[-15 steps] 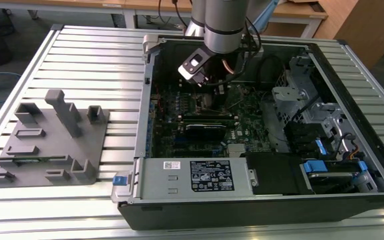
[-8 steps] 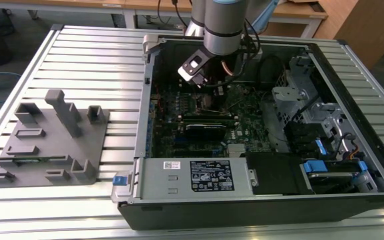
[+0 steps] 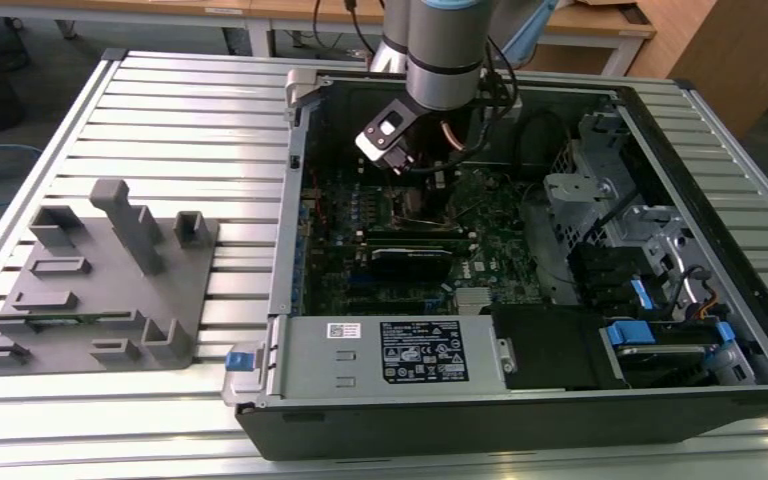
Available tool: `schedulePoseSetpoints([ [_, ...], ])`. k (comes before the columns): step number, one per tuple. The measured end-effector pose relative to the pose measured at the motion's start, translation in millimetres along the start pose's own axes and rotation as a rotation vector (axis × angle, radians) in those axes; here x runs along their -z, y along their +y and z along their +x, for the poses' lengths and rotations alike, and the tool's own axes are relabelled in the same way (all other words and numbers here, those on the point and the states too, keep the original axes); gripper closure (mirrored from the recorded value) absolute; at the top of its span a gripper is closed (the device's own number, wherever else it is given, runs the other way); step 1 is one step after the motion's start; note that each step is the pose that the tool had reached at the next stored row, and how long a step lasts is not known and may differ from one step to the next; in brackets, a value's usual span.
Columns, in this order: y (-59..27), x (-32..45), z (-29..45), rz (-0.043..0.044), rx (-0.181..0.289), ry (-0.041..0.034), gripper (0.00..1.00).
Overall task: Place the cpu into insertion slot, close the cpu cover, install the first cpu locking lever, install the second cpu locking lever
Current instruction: 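Place the cpu into insertion slot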
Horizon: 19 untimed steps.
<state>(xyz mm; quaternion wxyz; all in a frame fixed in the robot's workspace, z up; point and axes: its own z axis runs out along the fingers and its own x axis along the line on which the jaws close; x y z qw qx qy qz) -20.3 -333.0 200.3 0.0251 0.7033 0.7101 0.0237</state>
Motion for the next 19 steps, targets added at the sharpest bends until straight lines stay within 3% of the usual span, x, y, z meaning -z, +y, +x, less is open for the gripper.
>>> schedulePoseSetpoints([
  [5, -0.3, -4.0, 0.0, 0.0, 0.0, 0.0, 0.46],
  [19, -2.8, -5.9, 0.5, -0.0004, -0.006, -0.0014, 0.46],
])
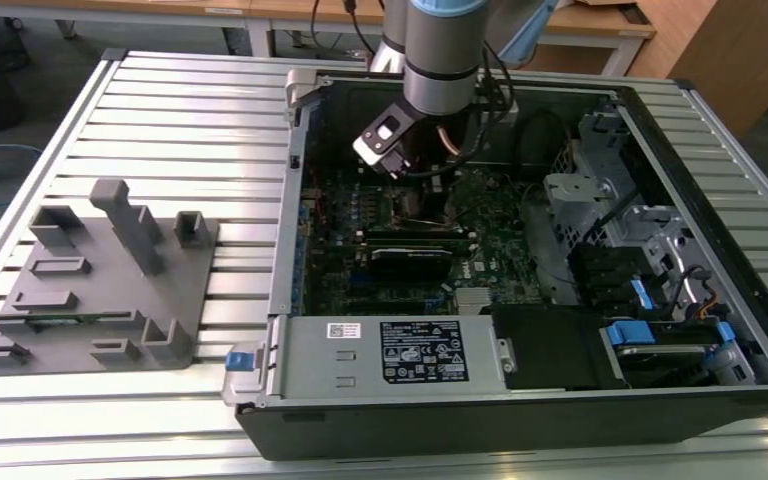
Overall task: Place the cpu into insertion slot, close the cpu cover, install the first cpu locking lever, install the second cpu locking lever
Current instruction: 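Place the cpu into insertion slot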
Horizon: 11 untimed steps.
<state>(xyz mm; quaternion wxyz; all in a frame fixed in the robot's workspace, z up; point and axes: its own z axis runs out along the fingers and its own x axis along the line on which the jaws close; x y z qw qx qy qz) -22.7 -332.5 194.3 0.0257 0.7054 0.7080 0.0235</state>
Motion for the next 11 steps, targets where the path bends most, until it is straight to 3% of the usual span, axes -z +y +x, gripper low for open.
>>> schedulePoseSetpoints([
  [11, -0.6, -1.4, 0.0, 0.0, -0.017, -0.0013, 0.46],
])
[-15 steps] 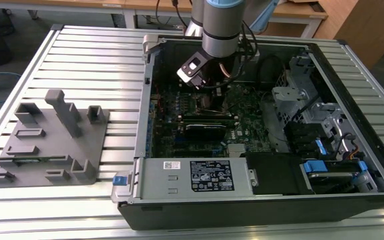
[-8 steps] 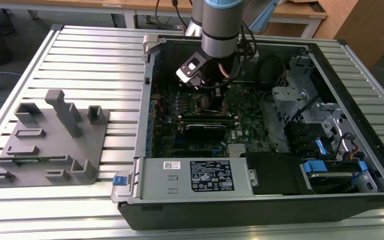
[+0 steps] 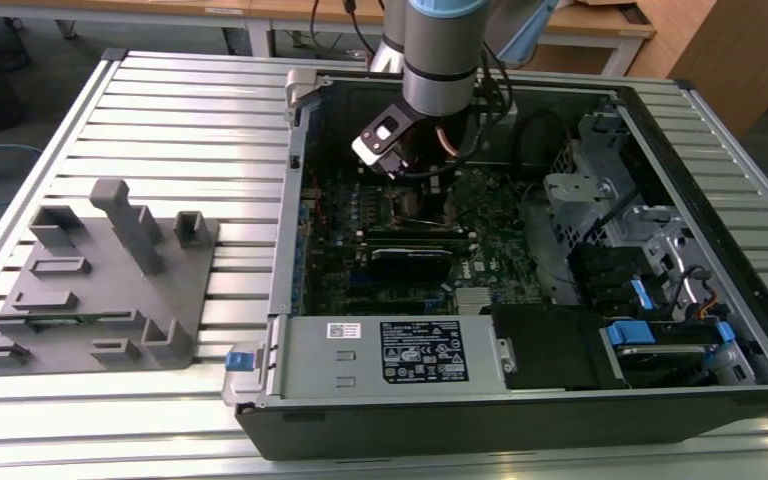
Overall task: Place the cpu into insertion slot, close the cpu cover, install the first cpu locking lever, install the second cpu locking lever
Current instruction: 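Place the cpu into insertion slot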
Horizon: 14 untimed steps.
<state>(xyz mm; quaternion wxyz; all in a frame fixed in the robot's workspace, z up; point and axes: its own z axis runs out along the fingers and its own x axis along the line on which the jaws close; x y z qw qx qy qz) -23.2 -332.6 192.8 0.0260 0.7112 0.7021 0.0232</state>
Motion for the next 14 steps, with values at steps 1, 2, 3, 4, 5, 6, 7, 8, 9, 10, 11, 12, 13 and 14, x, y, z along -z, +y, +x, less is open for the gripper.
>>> schedulePoseSetpoints([
  [1, 0.0, -0.2, 0.0, 0.0, 0.0, -0.0002, 0.46],
  [2, -0.1, -0.6, 0.0, 0.0002, 0.0, -0.0005, 0.46],
  [3, -0.1, -0.7, -0.1, 0.0002, 0.0, -0.0006, 0.46],
  [4, -0.1, -0.8, -0.1, 0.0001, 0.0, -0.0005, 0.46],
  [5, -0.1, -0.9, -0.4, 0.0, 0.0, -0.0003, 0.46],
  [6, -0.1, -0.9, -0.6, -0.0001, 0.0, -0.0002, 0.46],
  [7, -0.1, -1.0, -0.7, -0.0002, 0.0, -0.0001, 0.46],
  [8, -0.1, -1.0, -0.8, -0.0002, 0.0, -0.0001, 0.46],
  [9, -0.3, -1.0, -1.1, -0.0003, 0.0, 0.0, 0.46],
  [10, -0.7, -1.0, -1.3, -0.0006, 0.0, 0.0, 0.46],
  [11, -1.2, -1.0, -1.5, -0.001, 0.0, -0.0001, 0.46],
  [12, -1.7, -1.0, -1.6, -0.0013, 0.0, 0.0, 0.46],
  [13, -2.2, -1.0, -1.6, -0.0014, 0.0, 0.0002, 0.46],
  [14, -2.6, -1.0, -1.6, -0.0013, 0.0, 0.0002, 0.46],
])
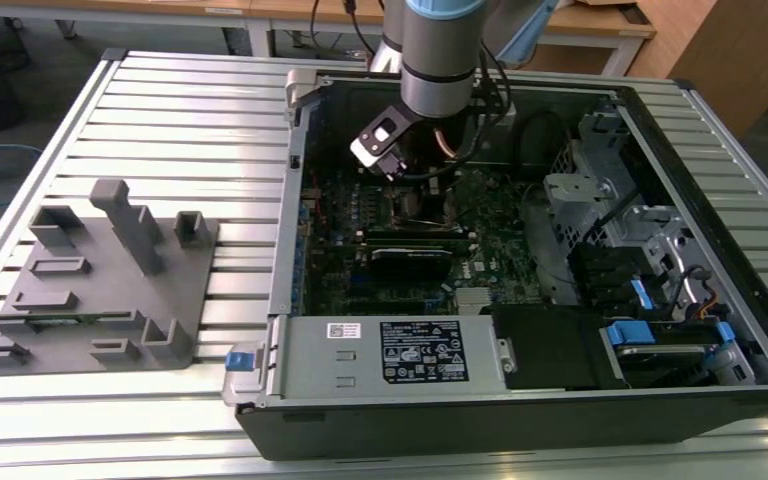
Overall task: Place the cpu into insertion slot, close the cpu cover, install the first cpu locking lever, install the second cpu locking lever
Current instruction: 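Place the cpu into insertion slot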
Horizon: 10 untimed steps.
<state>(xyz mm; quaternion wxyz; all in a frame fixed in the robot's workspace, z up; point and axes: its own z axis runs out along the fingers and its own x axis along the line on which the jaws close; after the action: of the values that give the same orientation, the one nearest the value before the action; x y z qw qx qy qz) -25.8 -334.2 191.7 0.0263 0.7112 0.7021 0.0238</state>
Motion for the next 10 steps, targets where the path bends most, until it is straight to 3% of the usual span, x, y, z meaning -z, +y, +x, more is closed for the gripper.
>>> schedulePoseSetpoints([
  [10, -1.2, 0.1, -1.2, 0.0003, 0.0, -0.0011, 0.46],
])
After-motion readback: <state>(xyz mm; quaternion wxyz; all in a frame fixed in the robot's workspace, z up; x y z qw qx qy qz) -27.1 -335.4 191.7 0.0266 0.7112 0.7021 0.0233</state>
